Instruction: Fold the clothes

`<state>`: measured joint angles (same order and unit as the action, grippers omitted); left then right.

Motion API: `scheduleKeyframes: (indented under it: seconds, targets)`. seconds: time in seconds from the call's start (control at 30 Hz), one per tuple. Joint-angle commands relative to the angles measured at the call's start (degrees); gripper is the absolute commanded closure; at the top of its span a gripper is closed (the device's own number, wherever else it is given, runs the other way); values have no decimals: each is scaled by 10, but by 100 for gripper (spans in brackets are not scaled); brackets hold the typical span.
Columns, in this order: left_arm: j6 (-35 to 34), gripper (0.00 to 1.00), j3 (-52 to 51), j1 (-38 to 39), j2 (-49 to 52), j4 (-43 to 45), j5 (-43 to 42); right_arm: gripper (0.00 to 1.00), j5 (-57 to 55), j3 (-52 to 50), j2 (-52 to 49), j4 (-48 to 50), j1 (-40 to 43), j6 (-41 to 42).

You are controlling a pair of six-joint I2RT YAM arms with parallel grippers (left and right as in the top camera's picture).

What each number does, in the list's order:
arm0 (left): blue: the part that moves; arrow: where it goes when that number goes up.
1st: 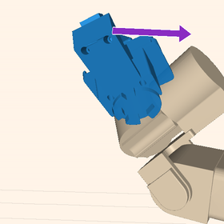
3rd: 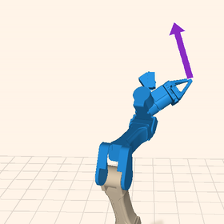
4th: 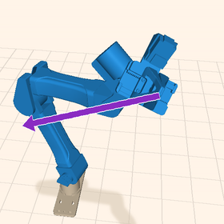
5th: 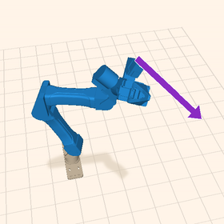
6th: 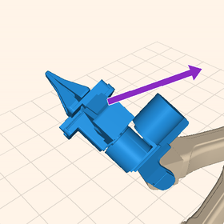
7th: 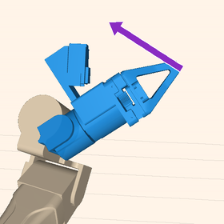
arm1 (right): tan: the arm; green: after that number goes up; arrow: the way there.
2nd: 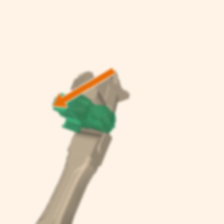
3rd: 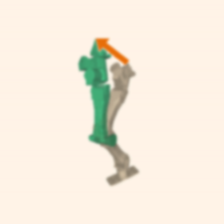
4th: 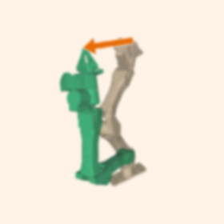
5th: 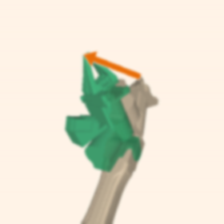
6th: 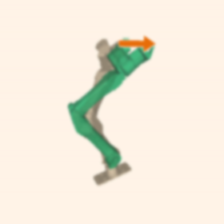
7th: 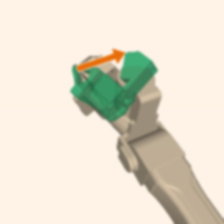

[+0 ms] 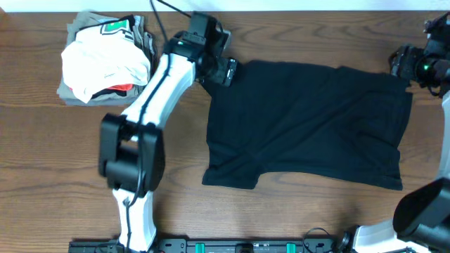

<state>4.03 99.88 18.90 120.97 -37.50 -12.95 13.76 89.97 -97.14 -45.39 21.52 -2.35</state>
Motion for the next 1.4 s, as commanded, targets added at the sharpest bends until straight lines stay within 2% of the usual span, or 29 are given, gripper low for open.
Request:
scheduleKeyframes:
  seconds: [0.0,0.37,0.43,0.5,0.57,0.6,0.87,1.0,1.07,1.17,1.2,1.37]
  targets:
    - [56,13,1,-2,31,16,40,27,-1,7,-9,-3,-6,-16]
    - [67,15,-10,-2,98,9,40,25,2,4,-15,0,-6,-16]
    - [66,29,-11,-2,104,5,40,25,5,4,-15,4,-6,-16]
    - [63,69,-11,-2,104,-3,40,25,10,4,-15,5,-6,-16]
    - [50,90,-11,-2,103,-18,40,25,11,4,-15,6,-6,-16]
    - [44,94,-11,-2,102,-29,40,25,11,4,-15,6,-6,-16]
    - [-36,94,-10,-2,85,-249,40,27,-1,2,-17,6,-6,-16]
    - [-52,94,-10,-2,84,-334,40,27,0,2,-33,2,-6,-16]
    - [-52,91,-10,-2,84,-351,40,28,0,2,-48,0,-6,-15]
    - [-52,83,-10,-2,84,-346,40,32,2,2,-78,2,-6,-11]
    - [-52,77,-10,-2,84,-342,40,32,2,2,-86,6,-6,-11]
    - [-52,77,10,-2,82,-336,41,32,2,2,-149,65,-7,-11]
